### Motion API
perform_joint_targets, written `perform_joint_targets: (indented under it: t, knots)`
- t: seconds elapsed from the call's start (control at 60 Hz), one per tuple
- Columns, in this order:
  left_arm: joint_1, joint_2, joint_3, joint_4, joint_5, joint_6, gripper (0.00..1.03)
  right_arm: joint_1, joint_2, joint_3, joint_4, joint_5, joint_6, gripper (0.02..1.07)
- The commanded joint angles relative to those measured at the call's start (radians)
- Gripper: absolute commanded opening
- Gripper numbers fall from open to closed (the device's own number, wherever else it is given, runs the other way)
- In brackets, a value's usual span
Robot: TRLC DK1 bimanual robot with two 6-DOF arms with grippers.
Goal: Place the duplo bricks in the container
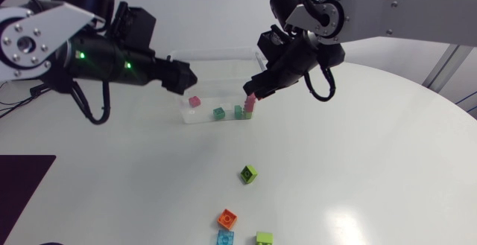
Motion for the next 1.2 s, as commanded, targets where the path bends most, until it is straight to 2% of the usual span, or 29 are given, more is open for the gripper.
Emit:
perform_joint_targets:
  t: [0.0, 0.15, 0.433, 0.833, 0.883, 1.0, 1.033, 1.083, 1.183]
  knots:
    - [-0.041, -0.062, -0.084, -0.014, 0.013, 0.045, 0.87, -0.016, 0.050, 0.062, 0.008, 0.009, 0.018, 0.28]
    - [-0.134, -0.116, -0.205, -0.029, 0.010, 0.092, 0.87, -0.031, 0.117, 0.152, 0.006, 0.009, 0.019, 0.28]
    - [-0.250, -0.136, -0.340, -0.027, 0.005, 0.114, 0.87, -0.042, 0.235, 0.338, -0.011, 0.031, 0.033, 0.28]
    - [-0.276, -0.127, -0.389, -0.003, 0.002, 0.111, 0.87, -0.042, 0.340, 0.467, -0.021, 0.054, 0.053, 0.30]
    - [-0.278, -0.125, -0.397, -0.003, 0.002, 0.112, 0.87, -0.042, 0.349, 0.481, -0.026, 0.063, 0.053, 0.38]
    - [-0.284, -0.116, -0.412, -0.003, 0.001, 0.118, 0.87, -0.040, 0.360, 0.505, -0.041, 0.087, 0.055, 0.87]
    - [-0.282, -0.107, -0.412, -0.003, 0.002, 0.125, 0.88, -0.040, 0.354, 0.505, -0.044, 0.090, 0.055, 0.97]
    - [-0.276, -0.087, -0.412, 0.000, 0.002, 0.129, 0.88, -0.040, 0.334, 0.498, -0.052, 0.092, 0.067, 1.02]
    - [-0.256, -0.042, -0.403, 0.010, 0.002, 0.140, 0.88, -0.042, 0.268, 0.445, -0.047, 0.090, 0.067, 1.02]
